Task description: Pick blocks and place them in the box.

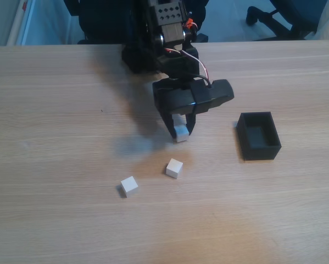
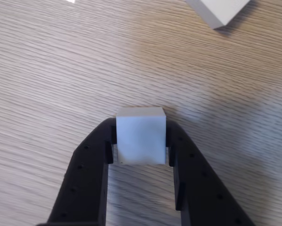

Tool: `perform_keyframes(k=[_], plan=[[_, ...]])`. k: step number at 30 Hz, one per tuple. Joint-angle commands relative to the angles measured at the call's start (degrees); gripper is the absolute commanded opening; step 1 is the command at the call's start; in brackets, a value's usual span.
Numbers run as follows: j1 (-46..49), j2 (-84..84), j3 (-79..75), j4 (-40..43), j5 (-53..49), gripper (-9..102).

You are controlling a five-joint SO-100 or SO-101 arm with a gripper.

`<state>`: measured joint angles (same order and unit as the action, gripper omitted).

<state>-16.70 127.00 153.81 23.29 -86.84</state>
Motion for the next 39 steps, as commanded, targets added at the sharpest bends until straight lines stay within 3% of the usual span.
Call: perform_keyframes(k=[1,17,26,34,39], plan=[[-3.78,2.29,-6.86,2.46,2.46,0],[-21.45,-4.92,-31.99,17.23,15.03,0],[-26.46,-10.99,-39.02,17.23,20.21,0],[-26.63,-12.57,-38.67,14.15,21.71,13],[-25.93,-12.48,-38.23,14.59,21.27,14]])
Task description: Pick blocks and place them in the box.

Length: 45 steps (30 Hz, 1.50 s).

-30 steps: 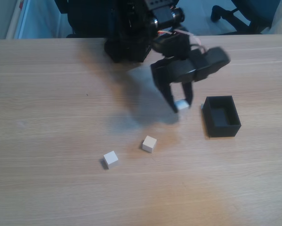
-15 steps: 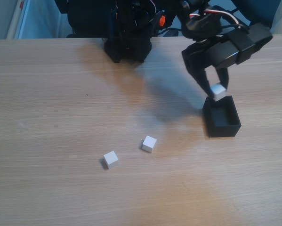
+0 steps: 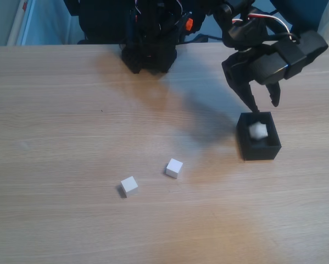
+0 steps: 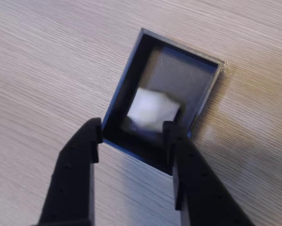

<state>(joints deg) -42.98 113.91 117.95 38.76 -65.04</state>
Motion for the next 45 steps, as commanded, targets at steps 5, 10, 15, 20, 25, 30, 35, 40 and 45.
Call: perform_keyframes(k=[5,10,15,20,25,30,35,40,45], plan=[[4.22,4.04,-1.32,6.50,-0.79,12],[12.92,11.34,6.94,11.78,-7.65,12],[22.15,14.94,14.50,12.22,-13.54,13],[28.13,13.18,15.73,7.65,-10.72,13],[31.82,9.32,15.38,-0.35,-4.66,15],[34.19,5.01,14.50,-3.43,-2.55,15],[34.89,1.67,13.80,-5.45,-1.67,16],[34.98,-1.93,12.04,-7.21,-1.05,16],[34.80,-6.77,8.17,-8.61,-0.44,17]])
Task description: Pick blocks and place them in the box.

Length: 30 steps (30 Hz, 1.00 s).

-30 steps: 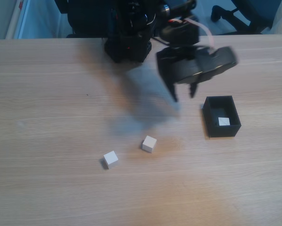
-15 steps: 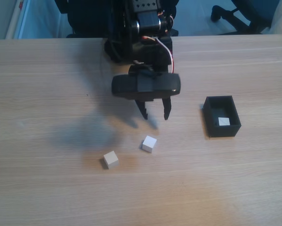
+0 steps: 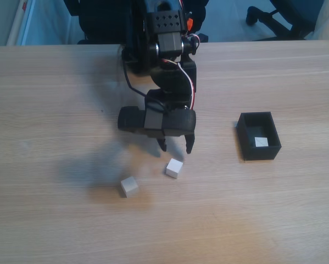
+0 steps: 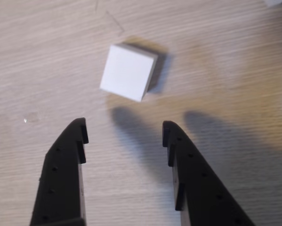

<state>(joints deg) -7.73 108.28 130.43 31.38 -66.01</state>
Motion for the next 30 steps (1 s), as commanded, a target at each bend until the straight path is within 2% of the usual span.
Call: perform_keyframes(k=[1,23,30], plan=[[-0.44,-2.20,-5.45,-1.32,0.62,17],[1.49,-15.29,-13.80,-4.57,0.44,17],[1.58,-15.56,-13.97,-4.04,0.09,10]])
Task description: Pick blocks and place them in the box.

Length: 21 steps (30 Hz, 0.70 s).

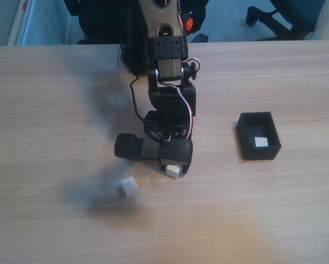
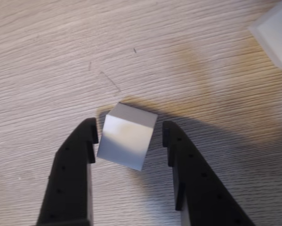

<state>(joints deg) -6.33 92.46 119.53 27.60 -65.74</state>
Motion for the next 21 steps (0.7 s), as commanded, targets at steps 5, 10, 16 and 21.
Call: perform_keyframes(k=[5,10,16,21], plan=[[0.00,0.79,-2.55,0.26,0.09,1],[-0.26,2.29,-1.32,0.70,-0.26,0],[-1.93,7.65,-2.37,5.36,0.18,0],[-6.94,15.03,-4.66,13.36,1.32,0]])
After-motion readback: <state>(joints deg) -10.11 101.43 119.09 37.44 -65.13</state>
